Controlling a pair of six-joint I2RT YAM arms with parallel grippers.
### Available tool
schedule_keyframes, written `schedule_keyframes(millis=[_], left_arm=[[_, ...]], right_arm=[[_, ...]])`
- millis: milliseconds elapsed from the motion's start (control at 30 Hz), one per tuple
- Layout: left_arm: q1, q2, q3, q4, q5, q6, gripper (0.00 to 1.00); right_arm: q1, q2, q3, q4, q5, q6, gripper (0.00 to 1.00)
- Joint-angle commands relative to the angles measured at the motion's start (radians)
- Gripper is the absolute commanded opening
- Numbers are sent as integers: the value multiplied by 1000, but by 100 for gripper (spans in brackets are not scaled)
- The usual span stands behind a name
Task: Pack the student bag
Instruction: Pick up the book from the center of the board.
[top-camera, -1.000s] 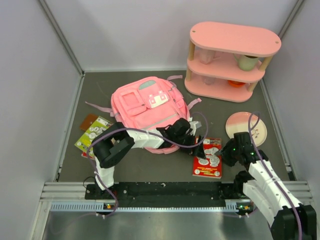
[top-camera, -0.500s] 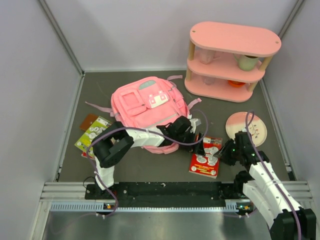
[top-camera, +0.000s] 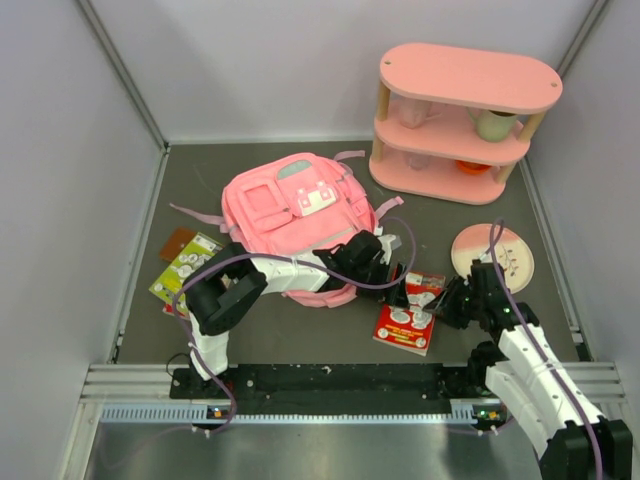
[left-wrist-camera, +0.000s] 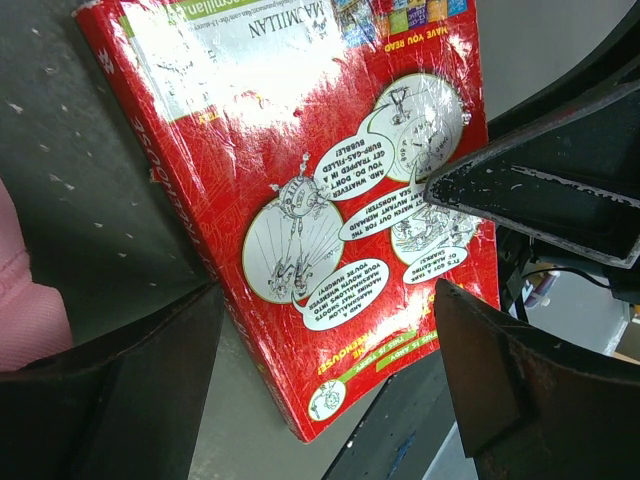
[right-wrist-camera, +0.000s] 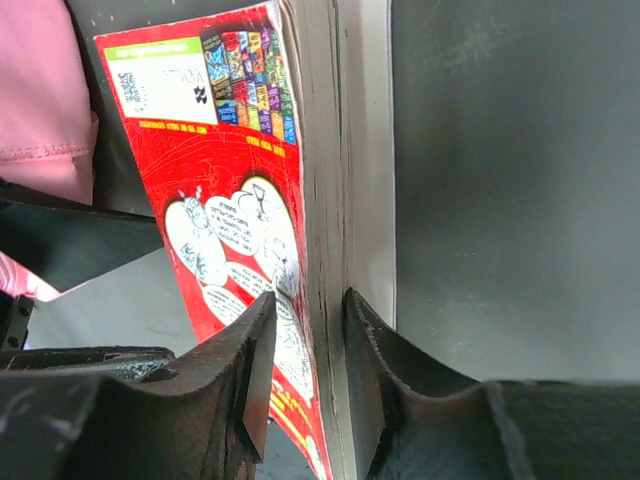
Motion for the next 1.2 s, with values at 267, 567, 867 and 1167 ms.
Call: schedule_keyframes(millis=[267, 567, 867, 1167], left_arm=[[-10, -43, 61, 68, 21, 39, 87], [3, -216, 93, -73, -169, 155, 94], [248, -391, -45, 130, 26, 90, 99], [276, -345, -35, 313, 251, 24, 99]], right_arm=[[1, -29, 19, 107, -43, 26, 0], [1, -172, 151, -12, 58, 60, 0], [3, -204, 255, 92, -115, 43, 0], [3, -175, 219, 438, -346, 110, 0]])
